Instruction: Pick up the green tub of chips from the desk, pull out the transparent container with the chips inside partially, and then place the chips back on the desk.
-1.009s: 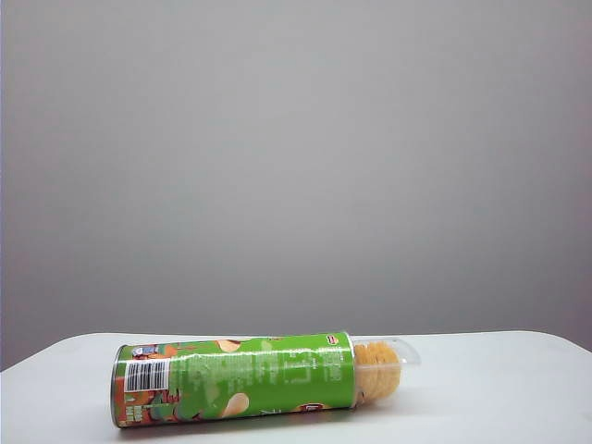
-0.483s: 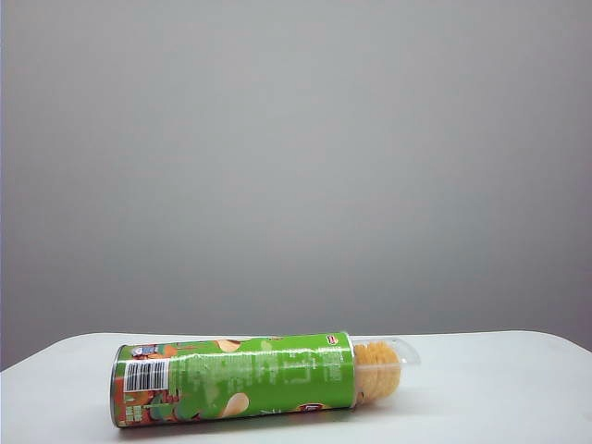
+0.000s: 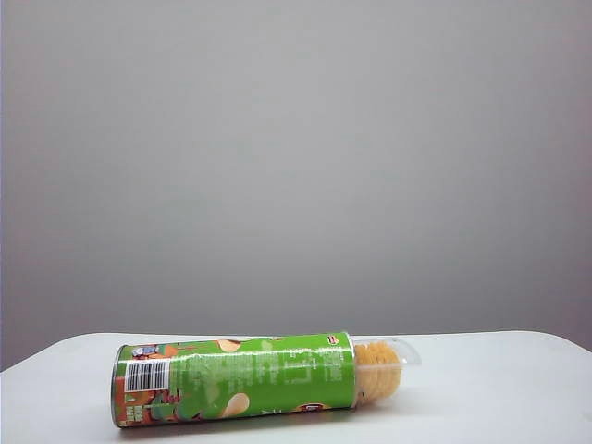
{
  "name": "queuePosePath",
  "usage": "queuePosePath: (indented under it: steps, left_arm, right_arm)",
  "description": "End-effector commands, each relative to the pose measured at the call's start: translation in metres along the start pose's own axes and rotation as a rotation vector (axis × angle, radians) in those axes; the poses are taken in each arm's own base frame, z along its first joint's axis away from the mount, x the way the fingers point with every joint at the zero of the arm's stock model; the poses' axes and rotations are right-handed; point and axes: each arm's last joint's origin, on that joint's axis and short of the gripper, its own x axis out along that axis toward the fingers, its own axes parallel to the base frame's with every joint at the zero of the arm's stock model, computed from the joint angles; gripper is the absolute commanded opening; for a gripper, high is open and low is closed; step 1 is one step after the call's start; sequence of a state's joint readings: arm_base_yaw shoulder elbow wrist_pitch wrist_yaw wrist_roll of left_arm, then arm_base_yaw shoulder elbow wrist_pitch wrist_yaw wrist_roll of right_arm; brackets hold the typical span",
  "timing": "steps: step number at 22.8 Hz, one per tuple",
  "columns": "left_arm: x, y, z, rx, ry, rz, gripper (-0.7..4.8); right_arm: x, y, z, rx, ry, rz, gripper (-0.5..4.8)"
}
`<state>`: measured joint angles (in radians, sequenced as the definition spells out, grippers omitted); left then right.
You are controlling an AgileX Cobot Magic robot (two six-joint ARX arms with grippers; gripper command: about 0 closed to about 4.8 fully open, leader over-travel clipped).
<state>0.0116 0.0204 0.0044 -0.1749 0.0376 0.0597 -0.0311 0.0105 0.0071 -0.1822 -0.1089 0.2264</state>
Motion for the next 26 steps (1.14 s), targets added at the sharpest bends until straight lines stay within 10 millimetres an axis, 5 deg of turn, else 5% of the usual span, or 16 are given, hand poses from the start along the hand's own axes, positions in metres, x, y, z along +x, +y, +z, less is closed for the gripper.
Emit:
queuePosePath:
  steps: [1,9,26]
  left_arm:
    - [0.0003,0.0005,-0.0015,-0.054,0.023,0.018,0.3]
    - [0.0003,0.0002,-0.001,-0.216,0.017,0.009,0.3]
    - [0.0003,0.0003,-0.001,-0.215,0.017,0.01,0.3]
  right_arm:
    - [0.0006,-0.0003,-0.001,-0.003,-0.004,-0.001,0.13]
    - [0.0005,-0.0009,-0.0007,-0.003,-0.01,-0.02,0.13]
    - [0.0005,-0.0009,-0.0004,0.057,-0.014,-0.02,0.13]
